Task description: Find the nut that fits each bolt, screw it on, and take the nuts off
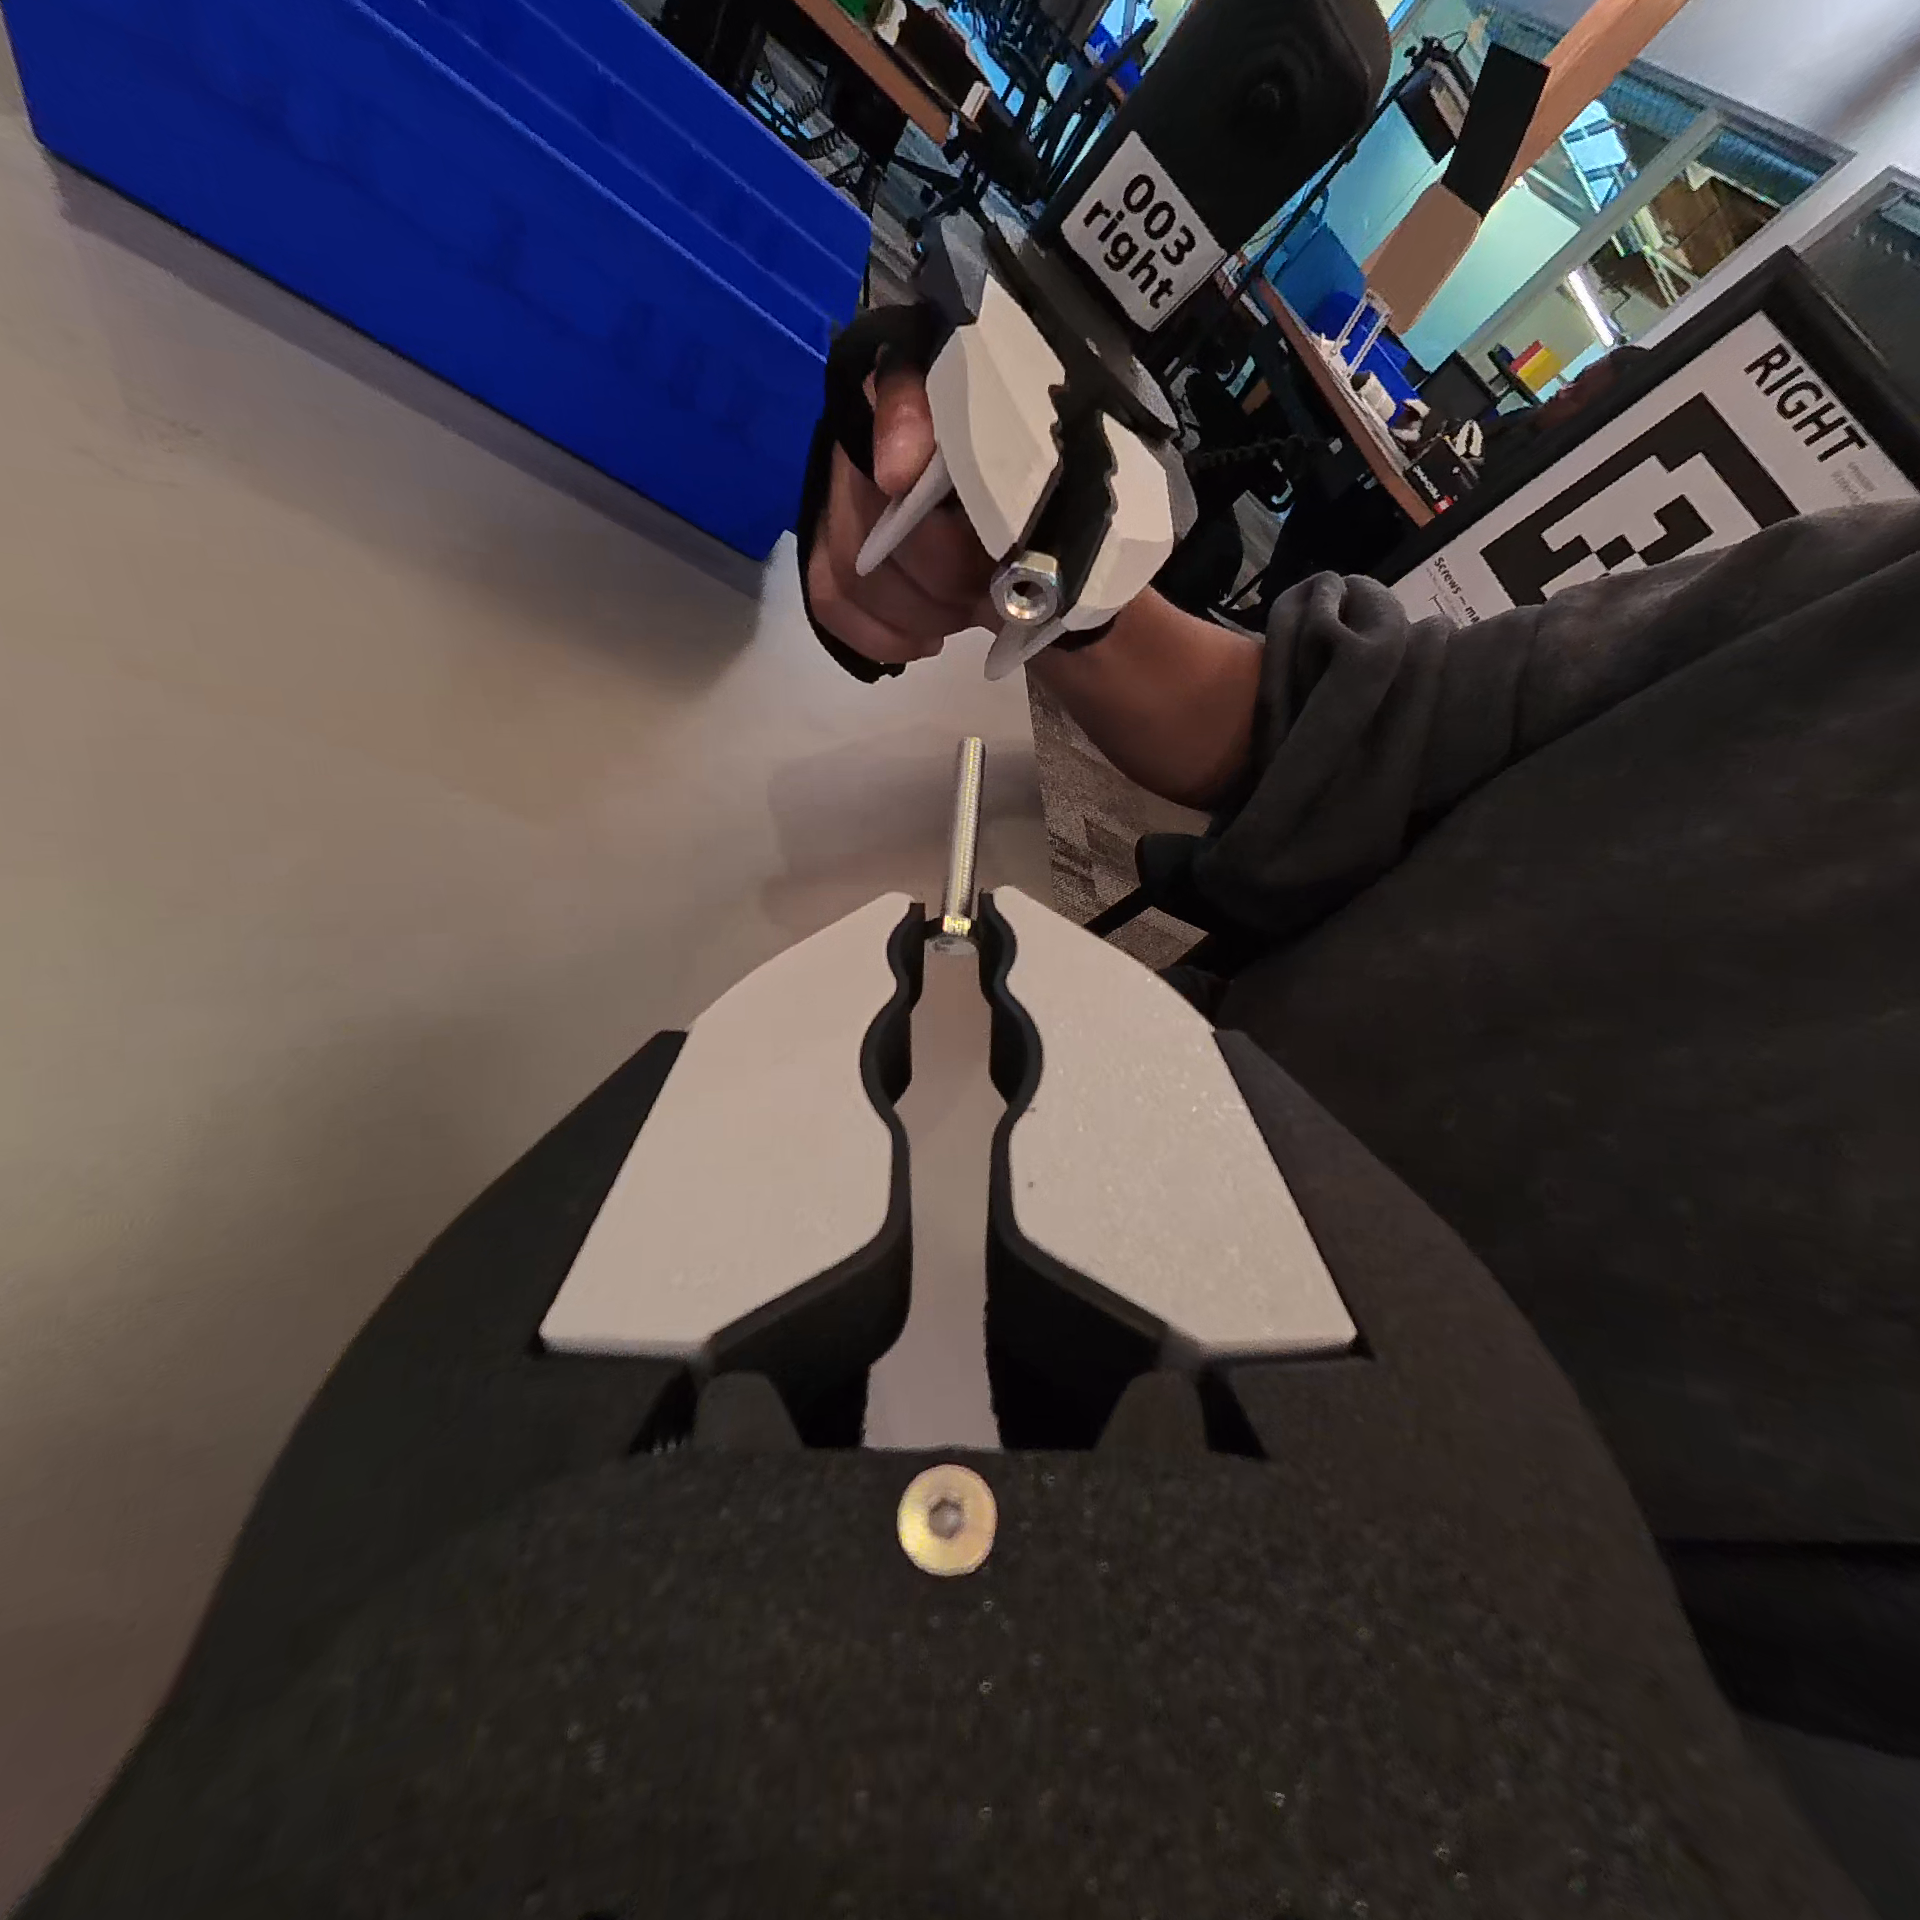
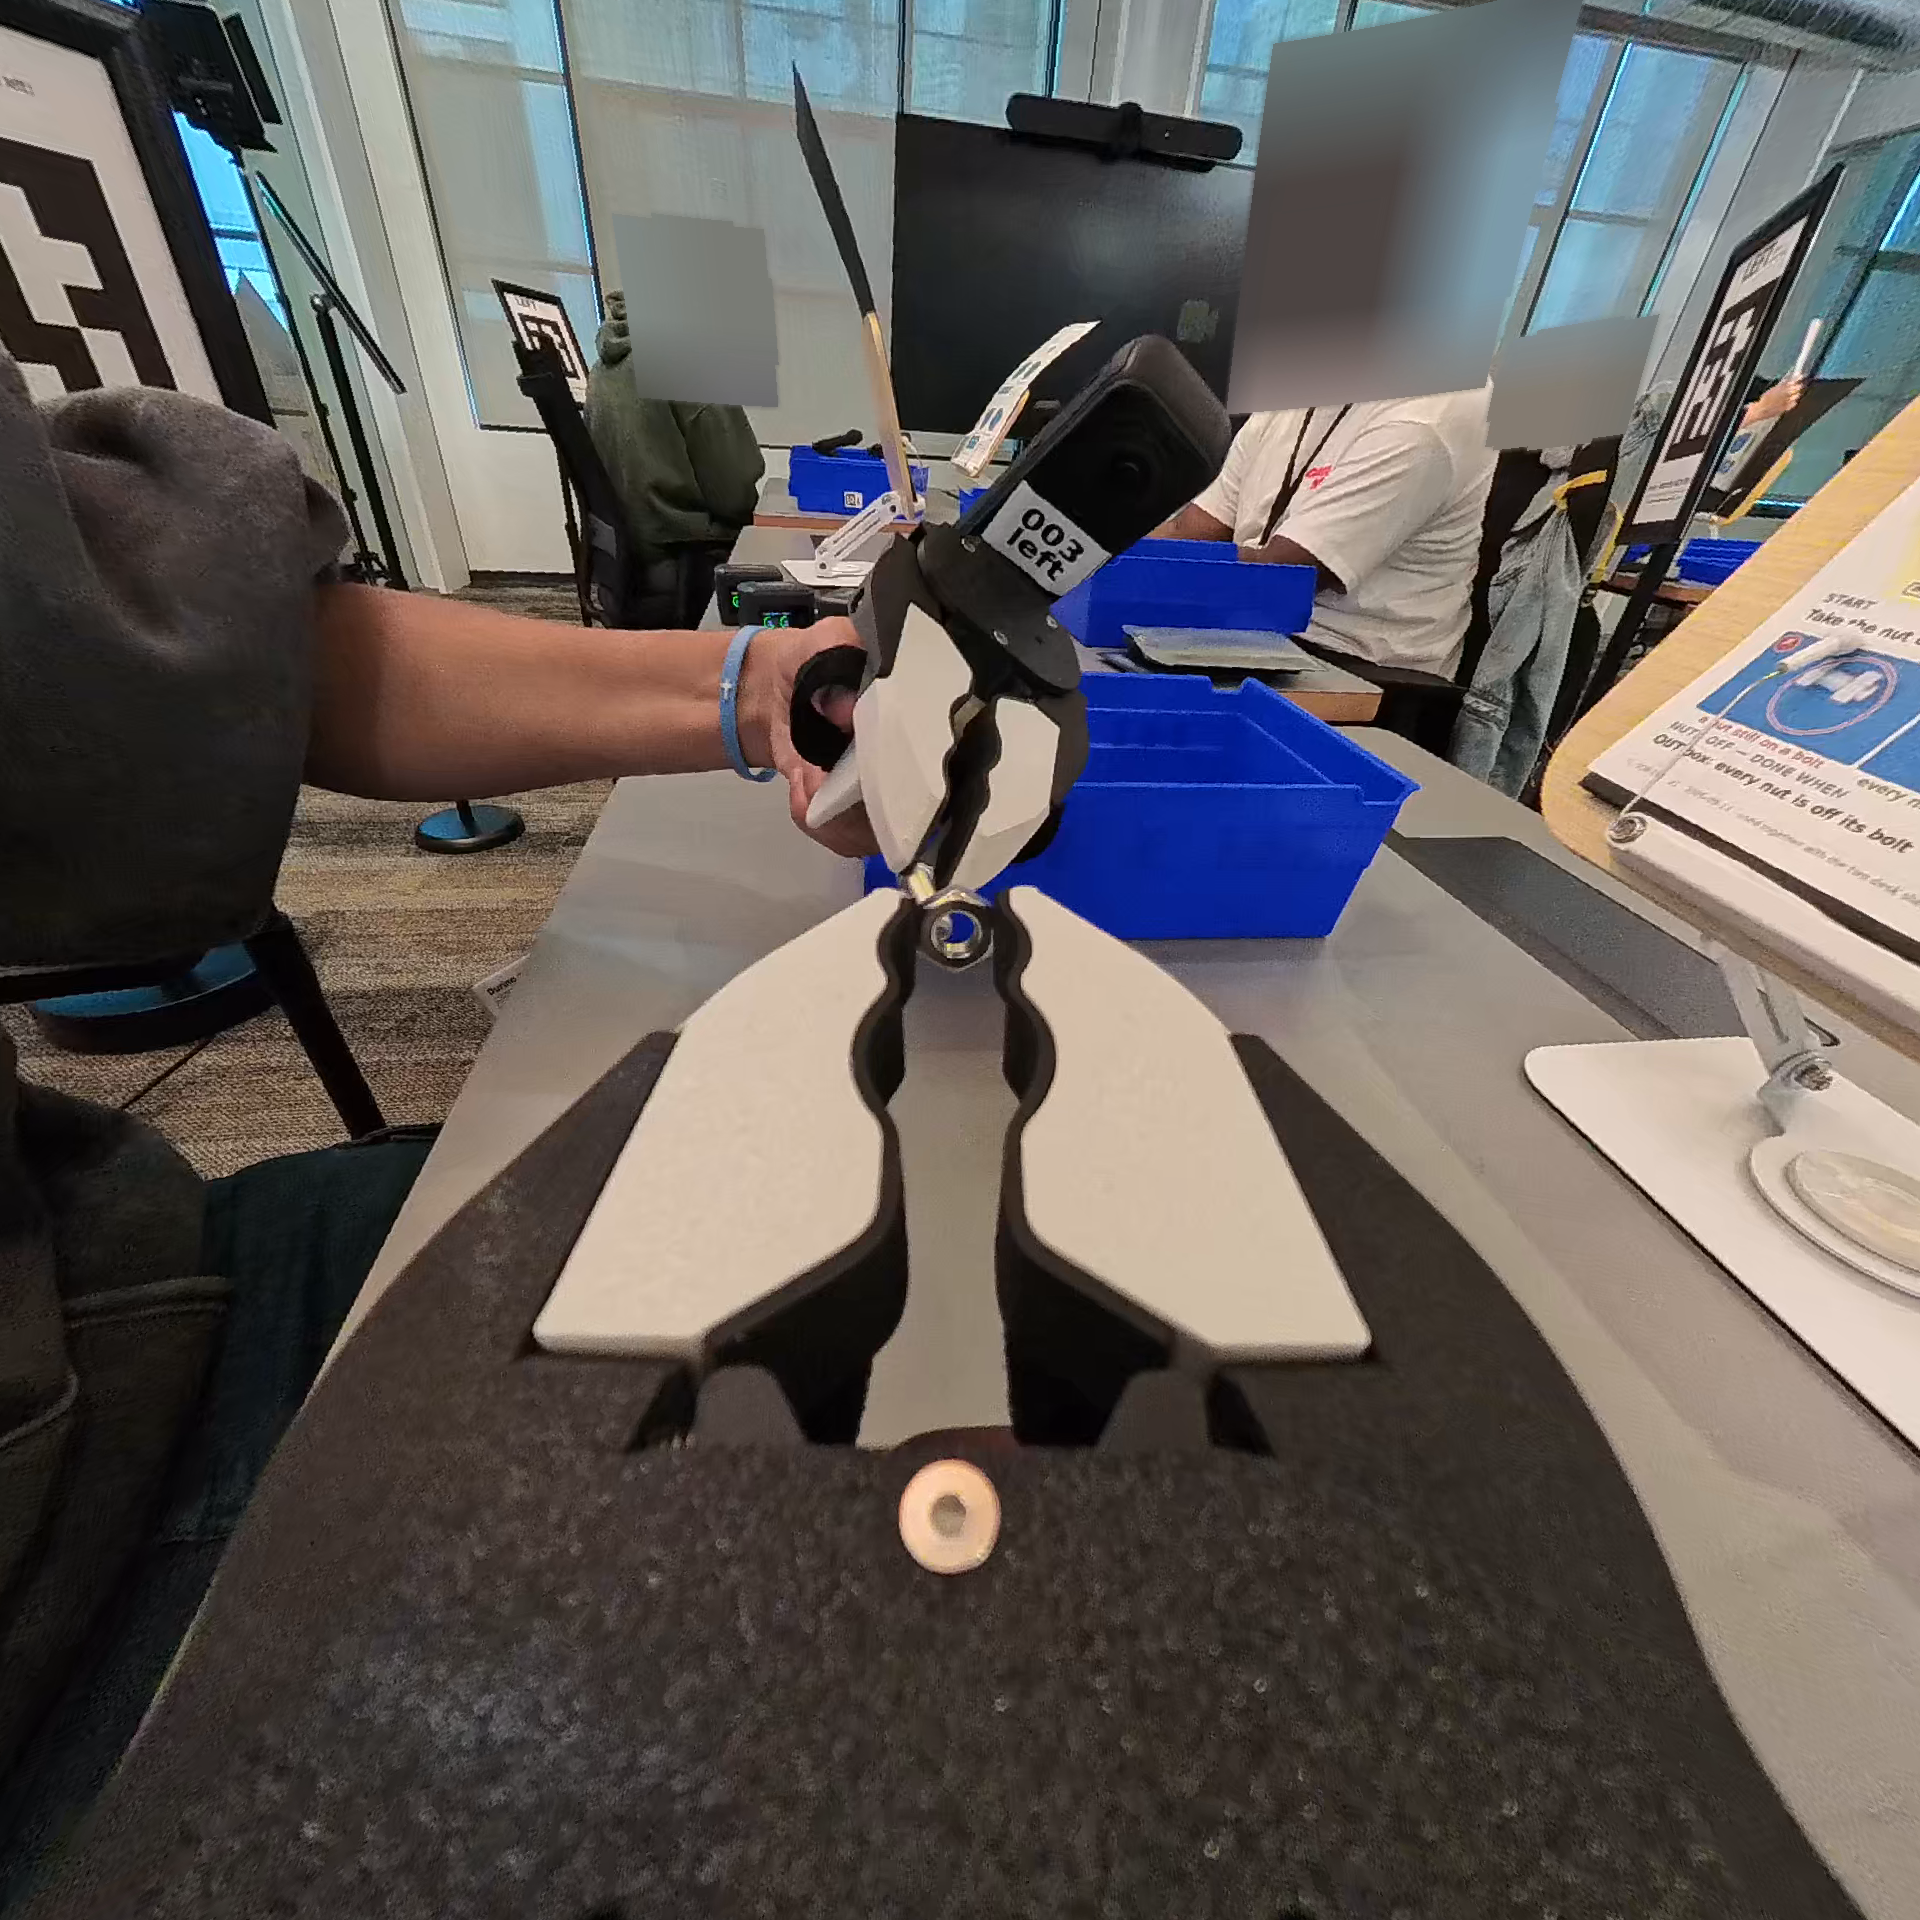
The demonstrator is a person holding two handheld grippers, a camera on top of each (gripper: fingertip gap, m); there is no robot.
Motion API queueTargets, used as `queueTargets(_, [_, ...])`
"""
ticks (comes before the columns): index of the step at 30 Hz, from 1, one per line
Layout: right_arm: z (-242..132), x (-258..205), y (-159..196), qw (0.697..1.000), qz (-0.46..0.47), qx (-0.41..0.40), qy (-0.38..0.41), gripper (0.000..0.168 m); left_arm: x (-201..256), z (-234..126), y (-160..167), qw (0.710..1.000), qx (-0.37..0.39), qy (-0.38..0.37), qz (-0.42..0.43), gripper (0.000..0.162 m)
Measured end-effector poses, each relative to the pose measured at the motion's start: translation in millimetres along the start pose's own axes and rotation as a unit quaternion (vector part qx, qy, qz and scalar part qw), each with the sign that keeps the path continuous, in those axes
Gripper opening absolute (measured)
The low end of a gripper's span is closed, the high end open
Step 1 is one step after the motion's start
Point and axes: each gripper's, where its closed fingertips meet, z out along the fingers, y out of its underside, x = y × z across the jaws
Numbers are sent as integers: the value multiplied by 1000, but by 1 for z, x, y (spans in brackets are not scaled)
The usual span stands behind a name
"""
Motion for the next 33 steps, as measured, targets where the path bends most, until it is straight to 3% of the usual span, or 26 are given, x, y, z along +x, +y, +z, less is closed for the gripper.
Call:
queueTargets(4, [-1,1,7,1000,1,-16,24,14,1,-14,-1,999,5,-42,16,9])
queueTargets(7, [-7,-4,31,997,-10,-49,60,14,-2,-66,-7,985,33,-161,43,9])
queueTargets(10, [-11,-11,57,994,-11,-72,78,14,-28,-153,8,934,46,-354,24,9])
queueTargets(13, [-8,-15,64,994,1,-64,84,14,-63,-226,44,859,20,-509,-48,9])
queueTargets(17, [1,-14,65,994,3,-71,80,14,-117,-261,91,773,-54,-620,-121,10])
queueTargets(20, [2,-17,57,995,10,-54,78,14,-149,-268,111,739,-85,-651,-151,10])
queueTargets(23, [-6,-19,59,993,-3,-71,91,14,-167,-271,120,731,-90,-654,-174,10])
queueTargets(31, [-37,-6,53,990,7,-64,129,14,-168,-267,140,739,-100,-640,-187,11])
queueTargets(33, [-40,-4,50,990,10,-60,131,14,-163,-267,144,739,-94,-638,-193,23])
